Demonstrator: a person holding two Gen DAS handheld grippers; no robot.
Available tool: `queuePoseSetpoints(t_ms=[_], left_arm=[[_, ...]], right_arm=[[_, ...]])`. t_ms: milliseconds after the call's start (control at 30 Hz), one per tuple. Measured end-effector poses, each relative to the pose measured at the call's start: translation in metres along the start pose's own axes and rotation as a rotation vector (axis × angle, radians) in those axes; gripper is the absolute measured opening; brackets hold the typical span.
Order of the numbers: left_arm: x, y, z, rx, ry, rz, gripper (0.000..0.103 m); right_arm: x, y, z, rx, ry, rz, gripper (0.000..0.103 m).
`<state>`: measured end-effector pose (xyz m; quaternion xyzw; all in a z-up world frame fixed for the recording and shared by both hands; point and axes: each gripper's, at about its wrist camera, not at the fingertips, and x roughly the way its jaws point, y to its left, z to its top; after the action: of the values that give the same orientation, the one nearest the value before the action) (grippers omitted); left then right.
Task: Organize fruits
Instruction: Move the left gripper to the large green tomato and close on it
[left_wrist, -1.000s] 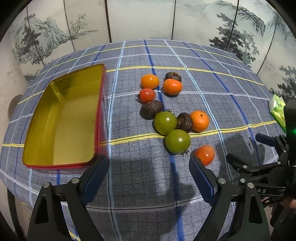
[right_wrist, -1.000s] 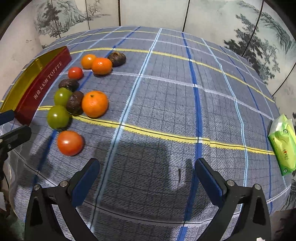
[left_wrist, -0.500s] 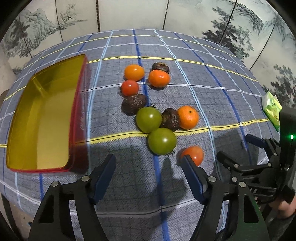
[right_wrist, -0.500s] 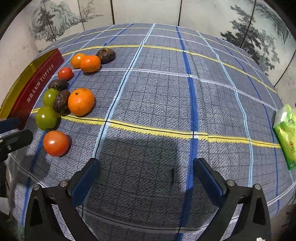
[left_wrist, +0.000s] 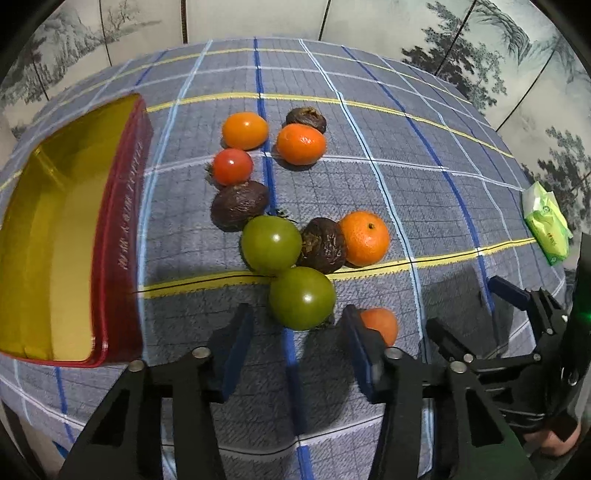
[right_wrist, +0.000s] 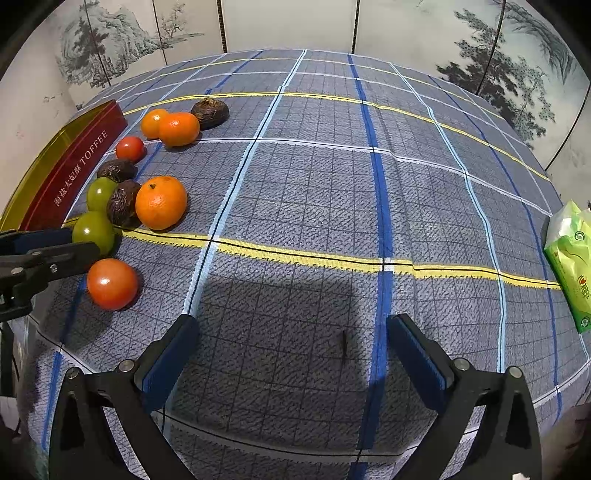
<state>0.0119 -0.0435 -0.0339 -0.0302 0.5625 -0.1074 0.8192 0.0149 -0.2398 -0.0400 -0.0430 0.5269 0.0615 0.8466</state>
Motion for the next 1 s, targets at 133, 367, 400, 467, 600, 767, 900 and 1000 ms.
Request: queuePoseSetpoints(t_ms=[133,367,400,467,600,767,900,1000], left_arm=[[0.004,0.0,0.002,-0.005,0.003,-0.004,0.046],[0.011,-0.001,0.006,-0.001,0.001,0.008,0.041],[0.011,-0.001,0.005,0.003,-0.002,0.009,0.04],[0.011,-0.002,0.005,0.012,-0.006,0.014,0.039],[0.01,-0.001,0.003,0.016,-0.009,0.014,0.038],[0.007,0.0,0.001,0.013,-0.007,0.011,0.038],[0.0,0.001,0.0,0.018,-0.013,0.015,0.038],[-0.005,0.002,-0.002,0.02,-0.019,0.021,0.038]], right_arm=[[0.0,0.0,0.0,0.0,-0.003,0.0,0.102],[-0.001,-0.001,-0.001,0.002,-0.012,0.0,0.102],[-0.001,-0.001,-0.001,0.004,-0.011,-0.001,0.102],[-0.001,-0.001,-0.001,0.006,-0.009,-0.002,0.102],[-0.001,-0.001,0.0,0.006,-0.009,-0.002,0.102],[-0.001,-0.001,0.0,0.007,-0.006,-0.003,0.102],[-0.001,-0.001,0.001,0.007,-0.003,-0.002,0.102],[-0.001,-0.001,0.001,0.008,-0.004,-0.002,0.102]])
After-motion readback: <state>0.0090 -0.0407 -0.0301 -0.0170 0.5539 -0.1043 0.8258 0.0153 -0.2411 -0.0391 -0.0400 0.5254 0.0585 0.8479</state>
